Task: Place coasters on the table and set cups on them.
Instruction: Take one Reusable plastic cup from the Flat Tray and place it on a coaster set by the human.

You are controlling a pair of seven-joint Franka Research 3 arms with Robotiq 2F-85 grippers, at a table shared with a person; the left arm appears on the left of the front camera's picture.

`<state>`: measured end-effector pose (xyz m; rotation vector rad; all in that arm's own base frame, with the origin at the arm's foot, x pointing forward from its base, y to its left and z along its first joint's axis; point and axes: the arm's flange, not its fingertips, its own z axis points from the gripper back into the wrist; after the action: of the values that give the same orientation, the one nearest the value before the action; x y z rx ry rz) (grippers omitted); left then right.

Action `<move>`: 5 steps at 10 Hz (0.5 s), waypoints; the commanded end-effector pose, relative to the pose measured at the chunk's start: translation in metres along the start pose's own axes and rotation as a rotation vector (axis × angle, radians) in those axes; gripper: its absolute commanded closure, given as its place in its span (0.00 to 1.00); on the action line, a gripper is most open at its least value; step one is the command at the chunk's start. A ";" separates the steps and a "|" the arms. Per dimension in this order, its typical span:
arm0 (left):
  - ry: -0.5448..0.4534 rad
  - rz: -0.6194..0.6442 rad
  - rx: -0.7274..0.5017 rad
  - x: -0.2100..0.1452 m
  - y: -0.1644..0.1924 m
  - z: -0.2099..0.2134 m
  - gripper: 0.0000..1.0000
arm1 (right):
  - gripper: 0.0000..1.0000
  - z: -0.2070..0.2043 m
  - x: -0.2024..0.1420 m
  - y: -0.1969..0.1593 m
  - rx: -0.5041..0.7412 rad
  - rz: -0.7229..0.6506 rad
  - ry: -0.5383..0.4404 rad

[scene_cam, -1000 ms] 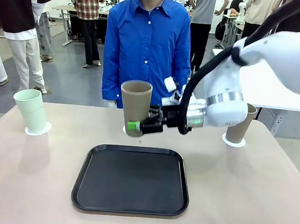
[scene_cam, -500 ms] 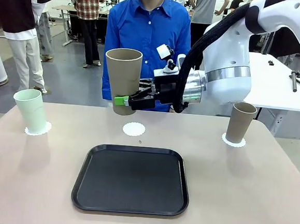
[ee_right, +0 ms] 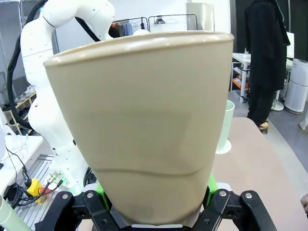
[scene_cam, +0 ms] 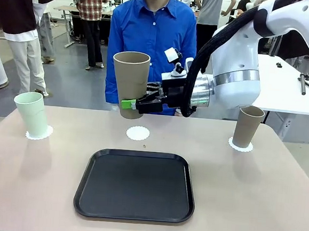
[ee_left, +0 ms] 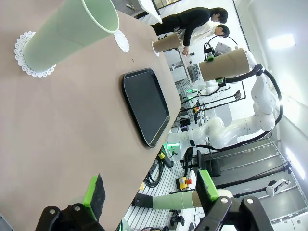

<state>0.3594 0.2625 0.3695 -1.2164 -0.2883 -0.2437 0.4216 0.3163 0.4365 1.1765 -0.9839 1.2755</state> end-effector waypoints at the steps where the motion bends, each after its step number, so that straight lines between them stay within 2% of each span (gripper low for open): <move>1: -0.003 0.000 0.003 0.000 -0.001 0.002 0.00 | 0.19 0.000 0.000 0.000 0.000 0.000 0.000; 2: -0.003 0.000 0.003 0.000 -0.001 0.002 0.00 | 0.19 0.008 -0.013 -0.029 0.011 0.031 0.011; 3: -0.003 0.000 0.003 0.000 -0.001 0.002 0.00 | 0.19 0.015 -0.030 -0.051 0.065 0.011 0.006; 5: -0.003 0.000 0.003 0.000 -0.001 0.002 0.00 | 0.19 0.022 -0.052 -0.097 0.081 -0.007 0.003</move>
<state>0.3594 0.2626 0.3696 -1.2162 -0.2885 -0.2437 0.4857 0.2852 0.3840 1.1962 -0.9315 1.2949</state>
